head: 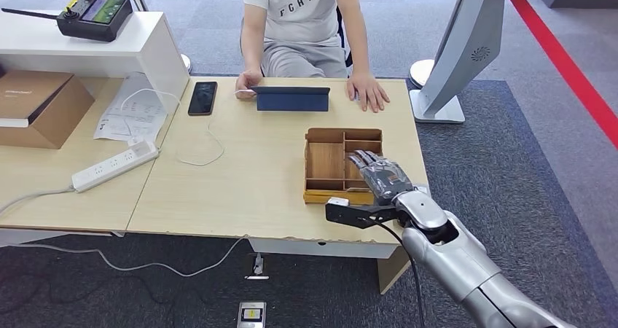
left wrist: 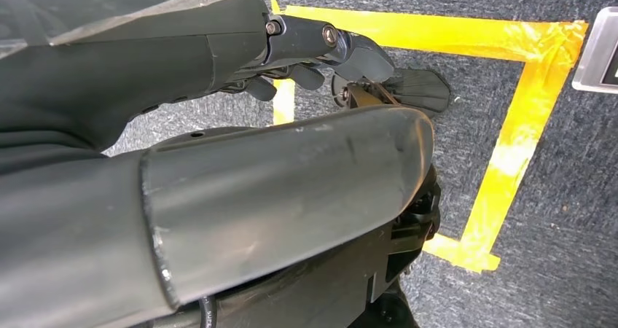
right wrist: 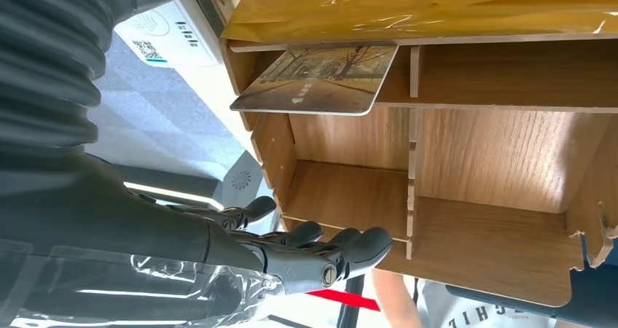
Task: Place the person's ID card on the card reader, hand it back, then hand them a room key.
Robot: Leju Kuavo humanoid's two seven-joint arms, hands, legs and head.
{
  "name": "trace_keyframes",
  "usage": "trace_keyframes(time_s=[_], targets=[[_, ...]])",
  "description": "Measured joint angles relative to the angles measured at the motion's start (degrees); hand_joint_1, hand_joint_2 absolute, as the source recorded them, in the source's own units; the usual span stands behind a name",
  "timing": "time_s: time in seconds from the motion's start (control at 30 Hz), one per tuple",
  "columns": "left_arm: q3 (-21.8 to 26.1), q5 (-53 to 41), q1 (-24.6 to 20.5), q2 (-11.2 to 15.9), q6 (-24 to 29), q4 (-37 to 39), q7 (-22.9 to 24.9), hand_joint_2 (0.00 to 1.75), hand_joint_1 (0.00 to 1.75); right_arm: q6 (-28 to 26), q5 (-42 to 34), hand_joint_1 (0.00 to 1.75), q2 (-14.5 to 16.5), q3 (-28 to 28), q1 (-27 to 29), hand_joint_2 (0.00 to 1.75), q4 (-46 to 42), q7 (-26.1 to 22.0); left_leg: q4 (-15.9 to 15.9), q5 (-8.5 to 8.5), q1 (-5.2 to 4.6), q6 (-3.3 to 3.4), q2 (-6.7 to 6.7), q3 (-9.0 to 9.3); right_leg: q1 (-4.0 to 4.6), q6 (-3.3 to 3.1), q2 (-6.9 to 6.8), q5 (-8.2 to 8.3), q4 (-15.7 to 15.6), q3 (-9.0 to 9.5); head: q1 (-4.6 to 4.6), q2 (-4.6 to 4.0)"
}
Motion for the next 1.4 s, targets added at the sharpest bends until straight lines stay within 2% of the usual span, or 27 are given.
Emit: trace_keyframes(time_s=[0.43, 0.47, 0.57, 0.6, 1.4], targets=[[0.0, -0.06, 0.01, 0.0, 0.0, 0.0, 0.03, 0.0, 0.0, 0.3, 0.25, 0.0, -0.03, -0.04, 0.0, 1.75, -0.04, 0.48, 0.0, 0.0, 0.0, 0.0, -0.02, -0.01, 0.0, 0.0, 0.0, 0.0, 0.0, 0.01, 0.01, 0.0], [0.0, -0.06, 0.02, 0.0, 0.0, 0.01, 0.04, 0.0, 0.0, 0.33, 0.25, 0.39, -0.03, -0.04, 0.0, 1.75, -0.04, 0.48, 0.0, 0.0, 0.0, 0.0, -0.02, -0.01, 0.0, 0.0, 0.0, 0.0, 0.0, 0.01, 0.0, 0.0], [0.0, -0.06, 0.01, 0.0, 0.0, 0.01, 0.04, 0.0, 0.0, 0.62, 0.31, 1.7, -0.02, -0.04, 0.0, 1.75, -0.04, 0.48, 0.0, 0.0, 0.0, 0.0, -0.03, -0.01, 0.0, 0.0, 0.0, 0.0, 0.0, 0.01, 0.0, 0.0], [0.0, -0.06, 0.01, 0.0, 0.0, 0.01, 0.04, 0.0, 0.0, 0.81, 0.37, 1.75, -0.02, -0.04, -0.01, 1.75, -0.04, 0.48, 0.0, 0.0, 0.0, 0.0, -0.03, -0.01, 0.0, 0.0, 0.0, 0.0, 0.0, 0.01, 0.01, 0.0], [0.0, -0.06, 0.01, 0.0, 0.07, 0.02, 0.29, 0.0, 0.0, 1.61, -0.58, 1.75, -0.2, 0.0, 0.1, 1.75, -0.03, 0.48, 0.0, 0.0, 0.0, 0.0, -0.02, -0.01, 0.0, 0.0, 0.0, 0.0, 0.0, 0.01, 0.0, 0.0]])
